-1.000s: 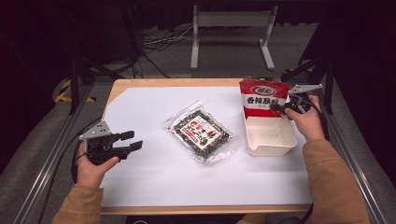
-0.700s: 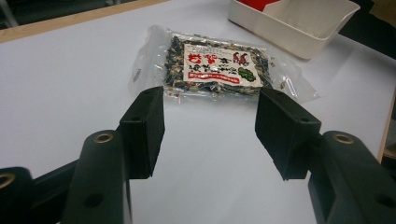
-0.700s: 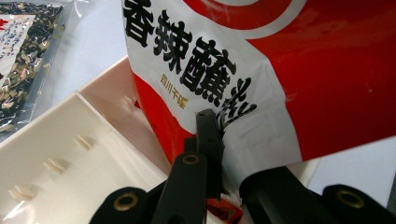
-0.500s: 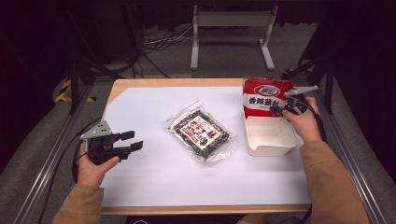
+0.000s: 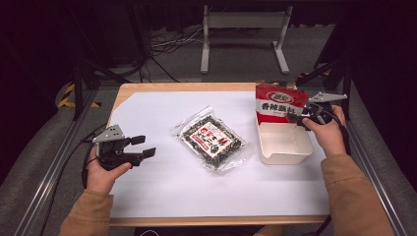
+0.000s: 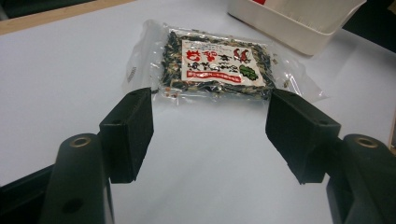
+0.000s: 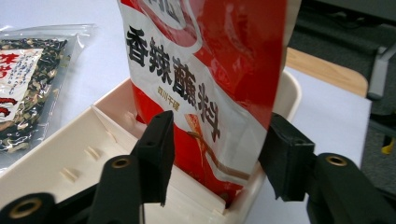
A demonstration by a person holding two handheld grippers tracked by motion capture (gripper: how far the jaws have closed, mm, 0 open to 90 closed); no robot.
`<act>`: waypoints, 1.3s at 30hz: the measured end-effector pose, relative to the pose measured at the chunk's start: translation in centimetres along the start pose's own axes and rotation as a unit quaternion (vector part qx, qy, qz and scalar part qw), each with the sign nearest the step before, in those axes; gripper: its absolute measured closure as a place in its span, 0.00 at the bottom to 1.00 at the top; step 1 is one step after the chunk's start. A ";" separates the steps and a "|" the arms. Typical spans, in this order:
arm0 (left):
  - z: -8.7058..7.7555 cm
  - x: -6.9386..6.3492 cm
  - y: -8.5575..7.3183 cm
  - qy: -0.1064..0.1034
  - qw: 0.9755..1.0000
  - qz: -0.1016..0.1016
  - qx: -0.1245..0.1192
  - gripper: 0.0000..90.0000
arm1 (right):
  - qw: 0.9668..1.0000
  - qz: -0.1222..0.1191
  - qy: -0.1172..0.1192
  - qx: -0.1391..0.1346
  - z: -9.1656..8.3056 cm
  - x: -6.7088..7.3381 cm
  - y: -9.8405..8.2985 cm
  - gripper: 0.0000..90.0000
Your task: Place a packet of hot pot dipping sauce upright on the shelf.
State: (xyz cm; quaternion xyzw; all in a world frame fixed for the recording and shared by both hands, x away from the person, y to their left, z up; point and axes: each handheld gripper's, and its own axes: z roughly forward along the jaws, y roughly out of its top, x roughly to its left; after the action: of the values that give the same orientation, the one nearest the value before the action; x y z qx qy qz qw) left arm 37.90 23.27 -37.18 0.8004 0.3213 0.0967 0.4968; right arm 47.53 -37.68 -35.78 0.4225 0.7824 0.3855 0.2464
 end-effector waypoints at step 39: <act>2.3 0.4 1.5 0.006 1.000 -0.003 0.007 0.30 | 0.991 -0.049 0.086 -0.095 -7.9 9.7 -0.7 0.40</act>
State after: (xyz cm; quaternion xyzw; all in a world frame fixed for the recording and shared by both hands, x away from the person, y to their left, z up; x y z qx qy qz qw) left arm 39.96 21.37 -37.08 0.8024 0.3273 0.0980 0.4893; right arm 36.52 -32.80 -32.34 0.3236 0.7805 0.4803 0.2354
